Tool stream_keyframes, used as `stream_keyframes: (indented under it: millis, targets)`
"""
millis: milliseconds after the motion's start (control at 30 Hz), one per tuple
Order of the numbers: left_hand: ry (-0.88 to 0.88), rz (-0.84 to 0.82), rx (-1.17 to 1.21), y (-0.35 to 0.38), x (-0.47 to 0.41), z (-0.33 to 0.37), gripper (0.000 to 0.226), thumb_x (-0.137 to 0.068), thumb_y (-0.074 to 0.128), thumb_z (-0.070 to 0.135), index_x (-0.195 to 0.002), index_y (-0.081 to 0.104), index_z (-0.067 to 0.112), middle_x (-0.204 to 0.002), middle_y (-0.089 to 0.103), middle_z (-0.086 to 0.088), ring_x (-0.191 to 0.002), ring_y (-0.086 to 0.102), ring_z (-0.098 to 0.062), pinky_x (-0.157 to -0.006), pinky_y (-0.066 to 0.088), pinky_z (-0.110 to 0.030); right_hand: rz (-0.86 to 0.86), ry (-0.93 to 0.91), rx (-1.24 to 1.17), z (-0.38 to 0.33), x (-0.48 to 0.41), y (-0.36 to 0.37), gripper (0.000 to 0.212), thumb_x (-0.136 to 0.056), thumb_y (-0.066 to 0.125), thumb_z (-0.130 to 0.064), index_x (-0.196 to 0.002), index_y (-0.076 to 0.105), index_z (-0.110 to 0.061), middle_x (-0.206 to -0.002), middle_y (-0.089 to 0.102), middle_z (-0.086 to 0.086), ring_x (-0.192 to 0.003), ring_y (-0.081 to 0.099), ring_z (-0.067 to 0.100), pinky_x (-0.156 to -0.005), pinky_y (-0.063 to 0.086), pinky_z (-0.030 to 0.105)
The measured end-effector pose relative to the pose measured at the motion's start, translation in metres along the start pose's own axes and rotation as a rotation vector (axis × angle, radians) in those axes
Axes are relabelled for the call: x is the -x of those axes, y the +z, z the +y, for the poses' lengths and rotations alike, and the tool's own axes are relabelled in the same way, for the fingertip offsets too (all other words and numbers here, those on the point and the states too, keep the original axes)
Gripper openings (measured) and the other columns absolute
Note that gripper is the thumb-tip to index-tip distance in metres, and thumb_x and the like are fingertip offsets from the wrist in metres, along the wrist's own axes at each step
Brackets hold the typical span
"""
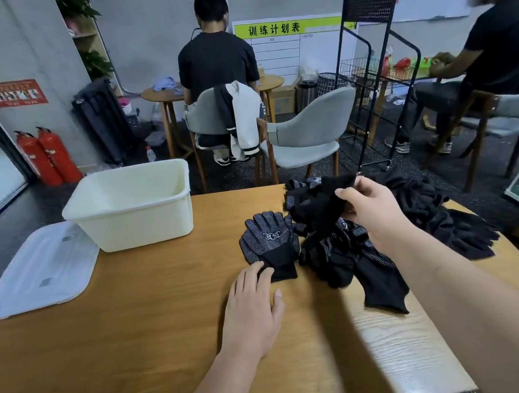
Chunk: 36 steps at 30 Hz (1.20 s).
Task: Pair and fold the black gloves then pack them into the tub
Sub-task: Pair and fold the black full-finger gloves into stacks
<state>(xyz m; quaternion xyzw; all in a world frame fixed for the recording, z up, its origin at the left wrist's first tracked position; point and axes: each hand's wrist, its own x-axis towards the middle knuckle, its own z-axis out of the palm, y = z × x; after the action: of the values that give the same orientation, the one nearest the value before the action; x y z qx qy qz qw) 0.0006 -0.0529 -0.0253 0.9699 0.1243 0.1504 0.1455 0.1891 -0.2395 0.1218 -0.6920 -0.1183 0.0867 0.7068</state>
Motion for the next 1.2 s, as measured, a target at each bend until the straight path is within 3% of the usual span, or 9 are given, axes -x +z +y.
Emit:
stream_keyframes:
  millis: [200,333,400,500,567,800,1067,1133,1200]
  targets:
    - [-0.009,-0.004,0.004,-0.001,-0.001,0.001,0.055,-0.107,0.029,0.045,-0.153,0.047,0.022,-0.157,0.039,0.006,-0.148,0.033,-0.014,-0.121,0.036,-0.037,0.084,0.099,0.355,0.046,0.02,-0.013,0.036,-0.091,0.071,-0.006,-0.114,0.073,-0.034,-0.109,0.072,-0.001,-0.093,0.073,0.022,-0.086,0.064,0.047]
    - [-0.009,0.0,0.003,0.001,-0.001,0.0,0.054,-0.107,0.03,0.044,-0.152,0.047,0.022,-0.157,0.039,0.006,-0.148,0.033,-0.014,-0.12,0.036,-0.036,0.076,0.07,0.376,0.057,0.024,-0.02,0.022,-0.094,0.075,-0.016,-0.105,0.077,-0.035,-0.105,0.074,-0.01,-0.099,0.073,0.019,-0.087,0.064,0.045]
    - [-0.009,0.002,0.01,0.0,-0.001,0.0,0.054,-0.107,0.03,0.044,-0.153,0.046,0.022,-0.157,0.039,0.005,-0.148,0.033,-0.014,-0.12,0.036,-0.036,0.059,0.018,0.396,0.052,0.02,-0.02,0.021,-0.093,0.077,-0.014,-0.104,0.078,-0.031,-0.1,0.077,-0.009,-0.101,0.072,0.015,-0.094,0.059,0.037]
    - [-0.005,0.017,0.008,-0.001,0.0,0.001,0.053,-0.107,0.031,0.043,-0.153,0.047,0.022,-0.157,0.038,0.005,-0.148,0.033,-0.014,-0.121,0.035,-0.036,-0.005,-0.079,0.371,0.031,0.016,-0.016,0.024,-0.094,0.077,-0.009,-0.108,0.078,-0.029,-0.091,0.076,-0.012,-0.095,0.07,0.001,-0.084,0.049,0.017]
    - [-0.004,0.036,0.004,0.0,0.0,0.001,0.053,-0.106,0.032,0.043,-0.151,0.048,0.021,-0.156,0.04,0.004,-0.147,0.035,-0.015,-0.121,0.036,-0.037,-0.063,-0.142,0.35,0.012,0.014,-0.011,0.026,-0.097,0.073,-0.008,-0.114,0.076,-0.027,-0.098,0.078,-0.015,-0.097,0.071,-0.002,-0.082,0.05,0.012]
    - [-0.014,0.09,-0.028,0.0,0.001,0.001,0.051,-0.105,0.032,0.042,-0.147,0.052,0.021,-0.153,0.044,0.002,-0.142,0.041,-0.018,-0.117,0.041,-0.039,-0.054,-0.251,0.323,-0.021,0.009,0.004,0.033,-0.095,0.076,-0.01,-0.118,0.075,-0.035,-0.103,0.079,-0.01,-0.106,0.07,0.002,-0.095,0.052,0.023]
    - [-0.029,0.181,-0.039,0.003,0.002,0.0,0.043,-0.101,0.048,0.036,-0.14,0.055,0.018,-0.147,0.049,-0.002,-0.134,0.048,-0.023,-0.112,0.045,-0.042,-0.107,-0.251,0.411,-0.04,0.01,0.042,0.038,-0.098,0.066,0.001,-0.109,0.077,-0.033,-0.102,0.075,-0.011,-0.081,0.069,0.001,-0.07,0.058,0.025]
    - [-0.032,0.185,-0.042,0.003,0.002,-0.001,0.043,-0.1,0.05,0.036,-0.139,0.055,0.019,-0.146,0.049,-0.002,-0.135,0.048,-0.023,-0.112,0.045,-0.041,-0.069,-0.267,0.447,-0.045,0.009,0.054,0.036,-0.1,0.065,-0.002,-0.101,0.079,-0.035,-0.102,0.076,-0.007,-0.086,0.069,0.018,-0.075,0.059,0.043]
    - [-0.03,0.194,-0.042,0.003,0.001,-0.001,0.043,-0.1,0.051,0.036,-0.139,0.056,0.019,-0.146,0.049,-0.002,-0.135,0.048,-0.023,-0.112,0.046,-0.041,-0.015,-0.248,0.423,-0.048,0.009,0.064,0.034,-0.1,0.064,-0.004,-0.097,0.081,-0.034,-0.099,0.077,-0.005,-0.083,0.067,0.026,-0.083,0.058,0.045]
